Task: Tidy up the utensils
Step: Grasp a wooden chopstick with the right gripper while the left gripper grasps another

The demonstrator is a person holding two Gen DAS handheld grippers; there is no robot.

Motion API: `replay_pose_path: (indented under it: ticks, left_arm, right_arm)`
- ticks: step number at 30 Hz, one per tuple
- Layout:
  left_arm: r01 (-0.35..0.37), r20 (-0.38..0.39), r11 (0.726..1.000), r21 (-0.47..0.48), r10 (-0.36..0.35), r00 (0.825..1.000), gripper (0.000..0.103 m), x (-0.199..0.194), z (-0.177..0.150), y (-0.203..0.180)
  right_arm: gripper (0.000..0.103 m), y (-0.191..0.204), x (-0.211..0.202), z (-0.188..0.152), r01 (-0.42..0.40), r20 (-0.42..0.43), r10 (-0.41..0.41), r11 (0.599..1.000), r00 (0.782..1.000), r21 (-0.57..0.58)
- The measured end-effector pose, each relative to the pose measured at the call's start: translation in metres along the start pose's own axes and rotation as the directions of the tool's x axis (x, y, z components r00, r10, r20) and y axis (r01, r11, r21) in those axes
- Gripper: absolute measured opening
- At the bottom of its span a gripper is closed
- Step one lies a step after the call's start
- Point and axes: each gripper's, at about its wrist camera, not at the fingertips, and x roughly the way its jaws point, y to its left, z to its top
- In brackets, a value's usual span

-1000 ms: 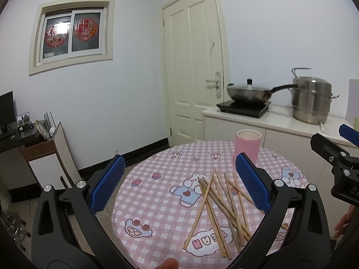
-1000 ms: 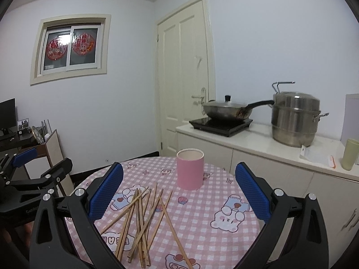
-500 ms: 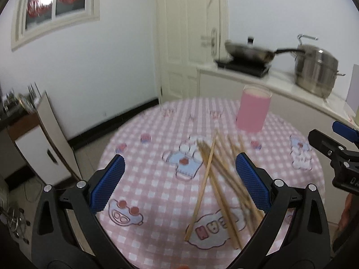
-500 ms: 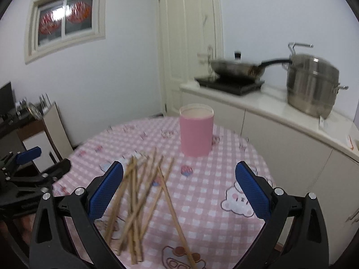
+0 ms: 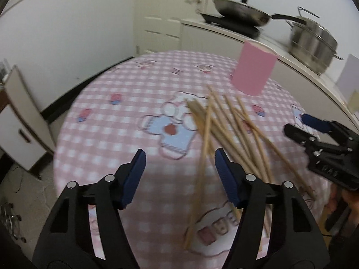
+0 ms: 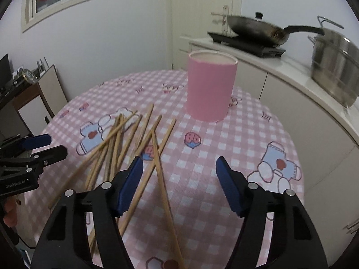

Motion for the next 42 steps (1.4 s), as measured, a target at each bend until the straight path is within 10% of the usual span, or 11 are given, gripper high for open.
replay_pose_path:
  ticks: [7,28,42]
  left_arm:
    - [0.028,-0.089,0.998,0.055,-0.023,0.996,0.038,0.039,0.011,-0.018]
    - [0.075,-0.155,0.991,0.11,-0.058,0.986,0.006,0.071,0.038,-0.022]
    - [0.176,0.103,0.982,0.074,-0.183,0.978,0.006,-0.03,0.085,-0.031]
  right_arm:
    - [0.053,-0.005,0.02,-0.001,-0.034,-0.069,0.033,0.999,0.997,-0.013]
    - [0.005,0.0,0.065,0.015,-0.177,-0.234,0.145,0.977,0.961,-0.118]
    - [0.005,-0.011,-0.021,0.064,-0.262,-0.009,0.262,0.961,0.965,-0.085]
